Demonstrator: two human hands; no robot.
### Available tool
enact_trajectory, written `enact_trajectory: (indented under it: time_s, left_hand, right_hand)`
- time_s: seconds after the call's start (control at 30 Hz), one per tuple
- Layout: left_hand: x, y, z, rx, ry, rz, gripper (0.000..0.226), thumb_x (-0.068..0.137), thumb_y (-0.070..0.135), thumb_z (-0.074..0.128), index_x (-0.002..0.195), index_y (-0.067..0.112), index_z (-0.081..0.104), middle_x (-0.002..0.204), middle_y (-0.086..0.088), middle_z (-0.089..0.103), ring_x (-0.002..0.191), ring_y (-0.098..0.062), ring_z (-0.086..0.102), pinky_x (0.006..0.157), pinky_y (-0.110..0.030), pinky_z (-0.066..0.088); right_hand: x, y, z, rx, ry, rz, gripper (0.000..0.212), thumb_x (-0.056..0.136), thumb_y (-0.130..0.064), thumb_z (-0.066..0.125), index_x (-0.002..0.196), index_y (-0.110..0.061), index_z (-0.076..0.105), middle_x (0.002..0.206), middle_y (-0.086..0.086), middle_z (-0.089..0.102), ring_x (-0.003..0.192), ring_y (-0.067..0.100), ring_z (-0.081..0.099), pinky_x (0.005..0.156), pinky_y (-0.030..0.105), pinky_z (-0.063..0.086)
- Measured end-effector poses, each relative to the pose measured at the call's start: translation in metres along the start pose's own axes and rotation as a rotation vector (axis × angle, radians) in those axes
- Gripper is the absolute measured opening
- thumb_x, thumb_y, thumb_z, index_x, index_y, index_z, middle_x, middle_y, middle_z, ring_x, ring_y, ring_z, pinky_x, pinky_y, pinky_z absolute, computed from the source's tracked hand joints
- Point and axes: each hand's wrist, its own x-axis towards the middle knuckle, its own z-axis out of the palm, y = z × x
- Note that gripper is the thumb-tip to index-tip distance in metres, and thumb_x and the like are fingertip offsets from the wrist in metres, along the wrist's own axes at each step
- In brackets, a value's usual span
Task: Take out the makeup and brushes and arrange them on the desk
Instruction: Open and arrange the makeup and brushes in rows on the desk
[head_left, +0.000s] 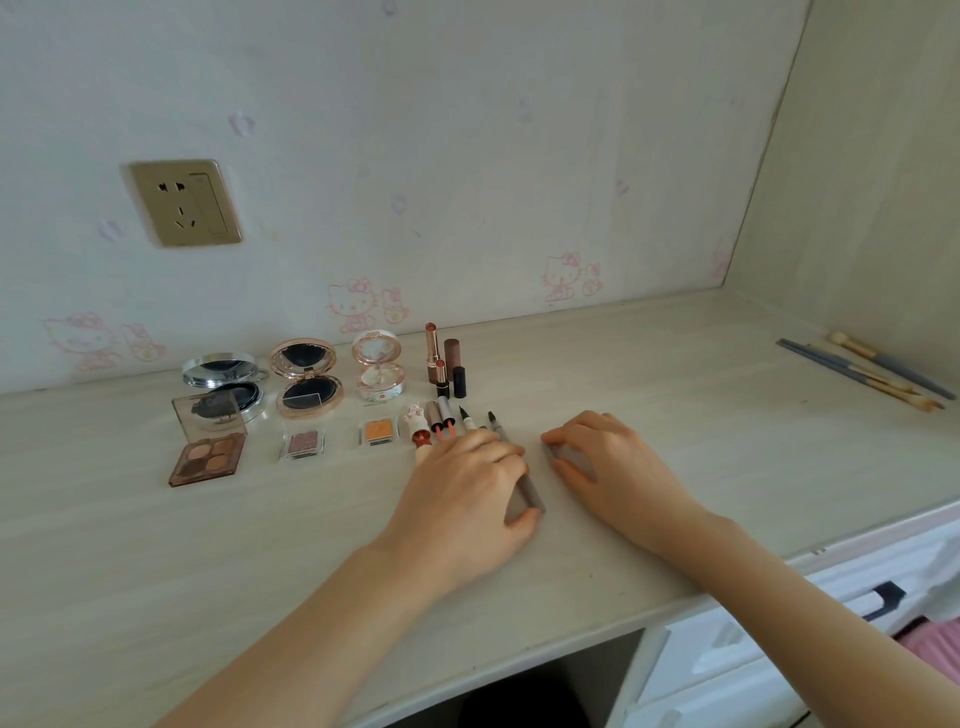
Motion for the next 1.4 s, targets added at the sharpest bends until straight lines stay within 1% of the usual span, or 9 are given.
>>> enact_trajectory:
  time_s: [0.13, 0.3, 0.53, 0.67, 0.9, 1.0, 1.2, 1.33, 1.4]
  left_hand:
    - [0.0, -0.005, 0.001, -0.027, 0.003, -0.016, 0.041, 0.085, 0.044, 0.054, 0.121, 0.027, 0.062, 0.127, 0.016, 0.058, 0.124, -0.007, 0.04, 0.103, -0.025, 0.031]
    - [0.0, -0.008, 0.003, -0.03, -0.003, -0.038, 0.038, 0.084, 0.042, 0.054, 0.115, 0.026, 0.067, 0.123, 0.016, 0.061, 0.122, -0.009, 0.043, 0.102, -0.03, 0.037]
    - [-0.002, -0.015, 0.004, -0.06, 0.011, -0.069, 0.036, 0.082, 0.039, 0.056, 0.113, 0.025, 0.068, 0.121, 0.016, 0.062, 0.12, -0.009, 0.046, 0.101, -0.027, 0.038]
    - [-0.003, -0.017, 0.003, -0.068, 0.024, -0.082, 0.033, 0.082, 0.041, 0.055, 0.109, 0.027, 0.068, 0.114, 0.017, 0.064, 0.115, -0.007, 0.047, 0.098, -0.025, 0.04]
    - [-0.003, -0.017, 0.002, -0.075, 0.021, -0.091, 0.034, 0.081, 0.043, 0.055, 0.109, 0.027, 0.067, 0.113, 0.018, 0.063, 0.114, -0.007, 0.048, 0.097, -0.026, 0.041]
    - [-0.004, -0.016, 0.001, -0.079, 0.017, -0.09, 0.035, 0.081, 0.041, 0.056, 0.112, 0.028, 0.067, 0.115, 0.018, 0.062, 0.115, -0.007, 0.048, 0.098, -0.026, 0.041]
    - [0.003, -0.01, -0.006, -0.083, 0.045, -0.098, 0.033, 0.085, 0.034, 0.055, 0.116, 0.028, 0.065, 0.116, 0.017, 0.062, 0.114, -0.006, 0.048, 0.095, -0.024, 0.041]
    - [0.019, -0.002, -0.006, -0.113, 0.036, -0.088, 0.032, 0.088, 0.028, 0.05, 0.118, 0.027, 0.064, 0.117, 0.016, 0.063, 0.115, -0.004, 0.047, 0.092, -0.023, 0.041]
    - [0.027, 0.003, -0.004, -0.127, 0.024, -0.085, 0.032, 0.089, 0.027, 0.049, 0.118, 0.028, 0.064, 0.117, 0.015, 0.064, 0.116, -0.003, 0.046, 0.092, -0.026, 0.043]
  right_hand:
    - [0.011, -0.003, 0.007, 0.031, -0.019, -0.006, 0.026, 0.092, -0.018, 0.056, 0.116, -0.014, 0.065, 0.112, 0.005, 0.064, 0.106, 0.024, 0.055, 0.091, 0.033, 0.043]
    - [0.02, -0.007, 0.013, 0.05, -0.024, -0.03, 0.025, 0.094, -0.015, 0.053, 0.116, -0.014, 0.065, 0.111, 0.005, 0.065, 0.106, 0.024, 0.054, 0.089, 0.034, 0.043]
    - [0.025, -0.01, 0.017, 0.064, -0.015, -0.055, 0.023, 0.092, -0.016, 0.057, 0.113, -0.013, 0.065, 0.11, 0.004, 0.064, 0.106, 0.023, 0.054, 0.088, 0.037, 0.045]
    - [0.025, -0.011, 0.02, 0.066, 0.008, -0.104, 0.022, 0.091, -0.018, 0.06, 0.112, -0.014, 0.066, 0.107, 0.002, 0.065, 0.103, 0.02, 0.055, 0.085, 0.034, 0.047]
    - [0.024, -0.01, 0.02, 0.063, 0.022, -0.123, 0.023, 0.091, -0.018, 0.06, 0.113, -0.012, 0.065, 0.107, 0.003, 0.065, 0.102, 0.021, 0.056, 0.085, 0.031, 0.046]
    - [0.022, -0.009, 0.019, 0.052, 0.015, -0.109, 0.025, 0.093, -0.02, 0.056, 0.115, -0.012, 0.064, 0.109, 0.003, 0.065, 0.106, 0.021, 0.054, 0.087, 0.032, 0.045]
    - [0.015, 0.0, 0.01, 0.018, 0.032, -0.057, 0.03, 0.096, -0.024, 0.053, 0.124, -0.015, 0.059, 0.12, 0.0, 0.062, 0.121, 0.015, 0.048, 0.094, 0.031, 0.044]
    - [0.006, 0.013, -0.002, -0.048, 0.02, -0.025, 0.033, 0.097, -0.028, 0.049, 0.128, -0.02, 0.056, 0.126, -0.003, 0.057, 0.126, 0.013, 0.044, 0.095, 0.031, 0.045]
    - [-0.001, 0.021, -0.01, -0.076, 0.032, -0.003, 0.033, 0.097, -0.028, 0.05, 0.128, -0.02, 0.056, 0.128, -0.003, 0.056, 0.128, 0.014, 0.043, 0.095, 0.029, 0.044]
